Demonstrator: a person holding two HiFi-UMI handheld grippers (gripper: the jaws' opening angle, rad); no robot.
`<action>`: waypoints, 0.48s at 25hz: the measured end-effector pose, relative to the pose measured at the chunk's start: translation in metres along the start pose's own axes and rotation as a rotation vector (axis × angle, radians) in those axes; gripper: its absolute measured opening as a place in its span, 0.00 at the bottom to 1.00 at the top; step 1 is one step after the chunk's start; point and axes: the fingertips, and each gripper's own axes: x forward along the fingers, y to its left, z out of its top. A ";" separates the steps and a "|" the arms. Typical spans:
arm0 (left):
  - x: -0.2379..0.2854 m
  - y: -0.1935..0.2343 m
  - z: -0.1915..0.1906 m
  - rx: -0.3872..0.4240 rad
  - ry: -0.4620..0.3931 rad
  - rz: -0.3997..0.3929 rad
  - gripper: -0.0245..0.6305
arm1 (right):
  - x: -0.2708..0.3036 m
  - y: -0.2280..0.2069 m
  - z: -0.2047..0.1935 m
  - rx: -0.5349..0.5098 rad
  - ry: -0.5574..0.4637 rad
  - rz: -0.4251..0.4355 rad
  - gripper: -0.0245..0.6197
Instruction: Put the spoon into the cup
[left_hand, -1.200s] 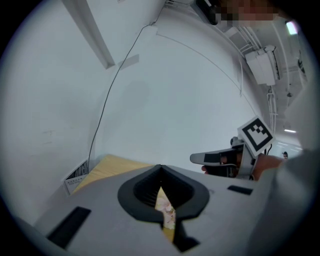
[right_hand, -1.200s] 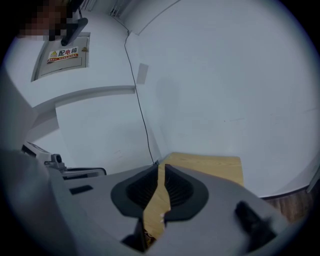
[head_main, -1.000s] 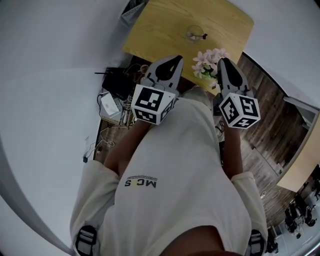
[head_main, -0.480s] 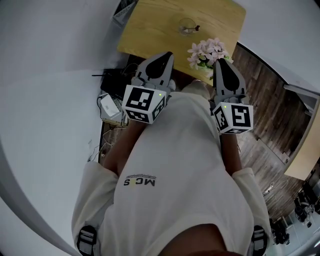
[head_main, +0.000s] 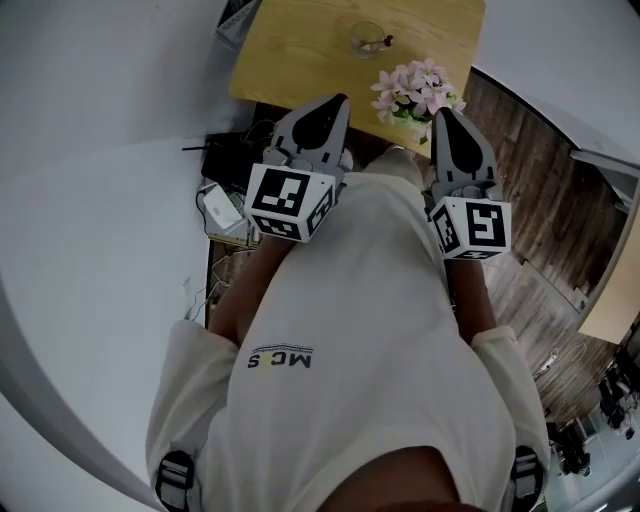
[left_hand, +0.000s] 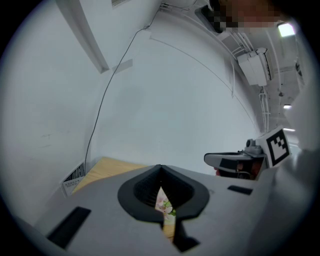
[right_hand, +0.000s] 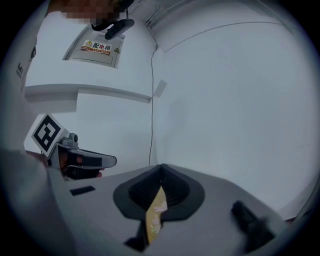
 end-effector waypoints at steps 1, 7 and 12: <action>0.000 0.001 0.000 -0.001 0.001 0.001 0.05 | 0.000 0.000 0.001 -0.002 -0.001 0.001 0.09; 0.001 0.004 -0.002 -0.009 0.002 0.004 0.05 | 0.005 0.004 0.003 0.006 0.001 0.013 0.09; 0.004 0.006 -0.001 -0.013 0.003 0.004 0.05 | 0.010 0.007 0.004 0.013 0.003 0.022 0.09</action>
